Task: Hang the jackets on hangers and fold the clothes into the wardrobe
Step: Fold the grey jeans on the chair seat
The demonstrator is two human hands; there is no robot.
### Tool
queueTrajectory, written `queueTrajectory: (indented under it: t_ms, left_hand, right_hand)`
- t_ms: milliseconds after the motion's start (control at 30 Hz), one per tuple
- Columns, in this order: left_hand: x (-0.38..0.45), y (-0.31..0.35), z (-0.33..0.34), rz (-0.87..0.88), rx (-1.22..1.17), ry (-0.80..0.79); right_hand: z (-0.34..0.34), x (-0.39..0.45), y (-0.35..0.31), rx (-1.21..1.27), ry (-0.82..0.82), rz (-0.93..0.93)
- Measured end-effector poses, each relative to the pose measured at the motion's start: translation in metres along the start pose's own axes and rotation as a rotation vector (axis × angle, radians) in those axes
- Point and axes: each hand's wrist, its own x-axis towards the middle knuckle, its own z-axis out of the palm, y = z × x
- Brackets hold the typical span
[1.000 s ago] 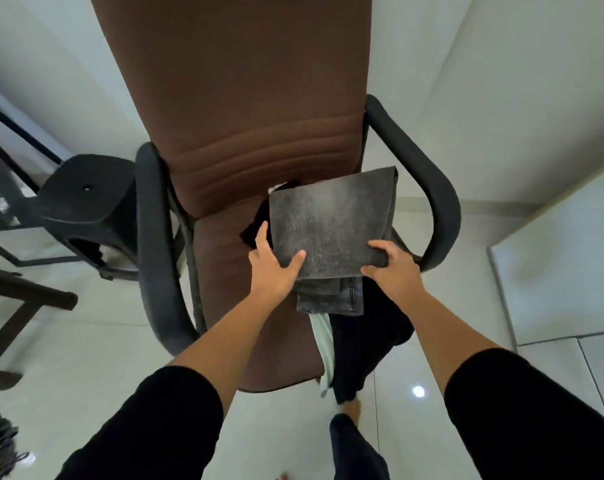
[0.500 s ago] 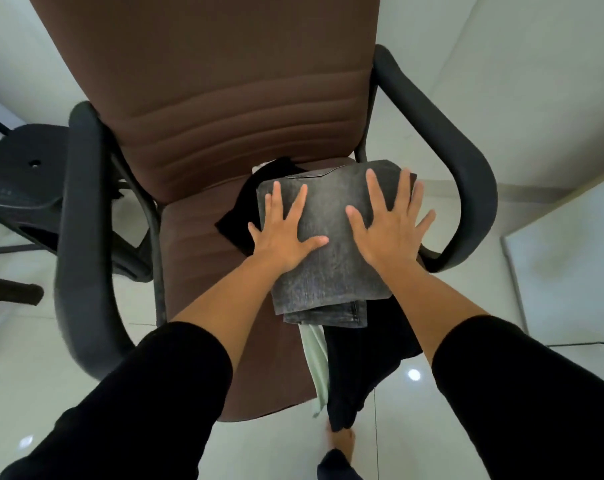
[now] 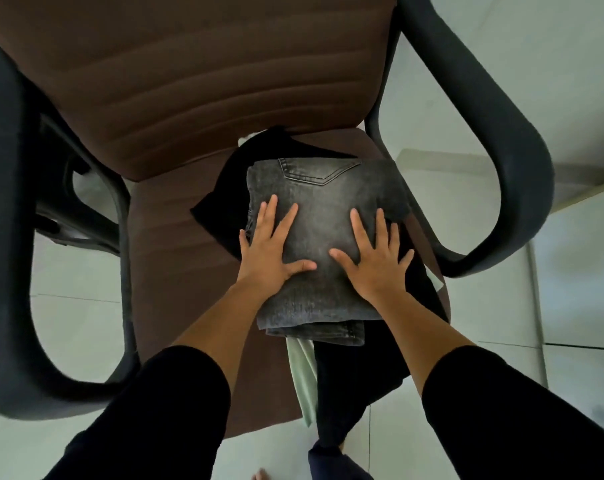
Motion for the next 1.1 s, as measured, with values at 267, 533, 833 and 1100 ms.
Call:
queueTrajectory:
  t_ms: [267, 533, 833, 1100]
  left_hand:
    - [-0.021, 0.010, 0.003, -0.370, -0.328, 0.092]
    - [-0.024, 0.030, -0.009, -0.557, -0.289, 0.035]
    - [-0.019, 0.031, -0.026, -0.534, -0.240, -0.052]
    - [-0.022, 0.008, -0.008, -0.422, -0.394, 0.063]
  right_hand:
    - [-0.001, -0.027, -0.013, 0.120, 0.177, 0.128]
    - [-0.004, -0.029, -0.025, 0.407, 0.131, 0.375]
    - [-0.029, -0.029, -0.024, 0.554, -0.029, 0.395]
    - [-0.008, -0.027, -0.022, 0.623, 0.028, 0.254]
